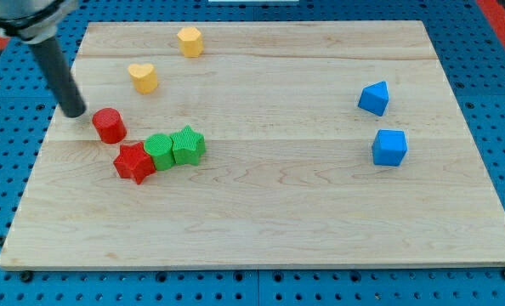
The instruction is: Move your arm to the center of the board
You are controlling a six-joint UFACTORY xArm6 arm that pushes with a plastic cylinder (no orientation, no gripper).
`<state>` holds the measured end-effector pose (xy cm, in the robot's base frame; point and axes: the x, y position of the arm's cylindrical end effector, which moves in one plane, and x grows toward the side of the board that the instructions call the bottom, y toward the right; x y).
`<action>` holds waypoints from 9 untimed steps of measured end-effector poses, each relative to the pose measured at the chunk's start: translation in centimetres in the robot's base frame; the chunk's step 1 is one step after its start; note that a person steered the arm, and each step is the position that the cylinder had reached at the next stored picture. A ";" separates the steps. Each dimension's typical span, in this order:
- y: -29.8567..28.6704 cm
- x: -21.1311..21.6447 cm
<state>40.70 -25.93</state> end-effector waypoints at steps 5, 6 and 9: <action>10.6 0.8; 13.9 0.6; 17.6 0.6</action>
<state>41.31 -8.28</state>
